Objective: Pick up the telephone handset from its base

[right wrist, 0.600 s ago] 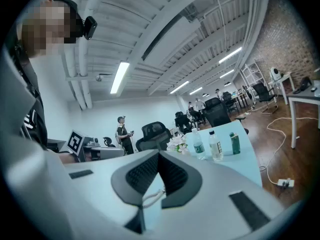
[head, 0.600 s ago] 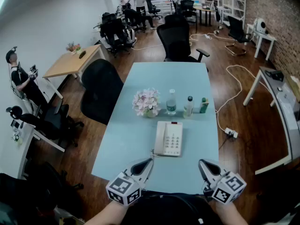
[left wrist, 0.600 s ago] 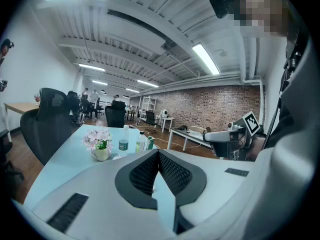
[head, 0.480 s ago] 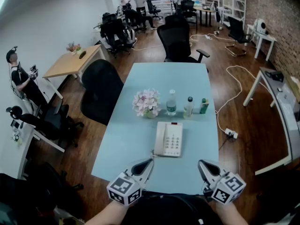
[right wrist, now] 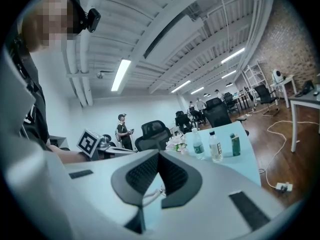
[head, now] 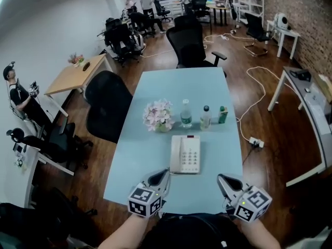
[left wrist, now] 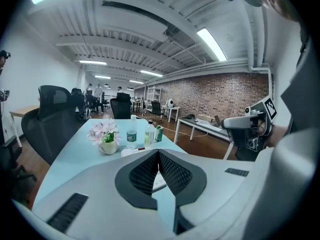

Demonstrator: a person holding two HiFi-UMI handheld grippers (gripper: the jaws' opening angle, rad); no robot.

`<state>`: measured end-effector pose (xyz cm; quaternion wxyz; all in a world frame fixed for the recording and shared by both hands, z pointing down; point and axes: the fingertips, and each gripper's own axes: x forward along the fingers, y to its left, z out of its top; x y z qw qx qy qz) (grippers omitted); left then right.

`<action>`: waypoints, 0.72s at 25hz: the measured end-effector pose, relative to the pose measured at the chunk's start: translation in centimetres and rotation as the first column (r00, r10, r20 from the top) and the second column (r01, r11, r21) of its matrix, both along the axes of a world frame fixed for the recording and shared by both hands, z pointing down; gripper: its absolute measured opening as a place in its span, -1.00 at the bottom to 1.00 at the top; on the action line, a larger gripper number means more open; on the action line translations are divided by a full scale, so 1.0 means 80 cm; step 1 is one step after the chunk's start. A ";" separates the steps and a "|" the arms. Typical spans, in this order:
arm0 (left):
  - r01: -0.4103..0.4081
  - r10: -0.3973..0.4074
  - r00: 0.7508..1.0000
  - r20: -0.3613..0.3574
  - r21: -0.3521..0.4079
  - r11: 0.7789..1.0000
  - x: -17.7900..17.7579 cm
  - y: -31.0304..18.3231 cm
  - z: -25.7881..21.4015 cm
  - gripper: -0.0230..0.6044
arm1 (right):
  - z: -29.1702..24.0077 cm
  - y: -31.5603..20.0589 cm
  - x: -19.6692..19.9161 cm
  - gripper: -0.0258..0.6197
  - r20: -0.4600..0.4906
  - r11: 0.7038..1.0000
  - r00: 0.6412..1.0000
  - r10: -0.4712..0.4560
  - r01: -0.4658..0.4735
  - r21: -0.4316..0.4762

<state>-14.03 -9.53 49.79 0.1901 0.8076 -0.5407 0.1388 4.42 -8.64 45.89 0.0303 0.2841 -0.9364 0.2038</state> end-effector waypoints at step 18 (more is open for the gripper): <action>0.076 -0.048 0.990 0.131 -0.221 0.972 -0.025 -0.140 0.145 -0.38 | 0.018 -0.029 0.032 -0.86 0.009 0.993 0.993 0.118 -0.118 -0.033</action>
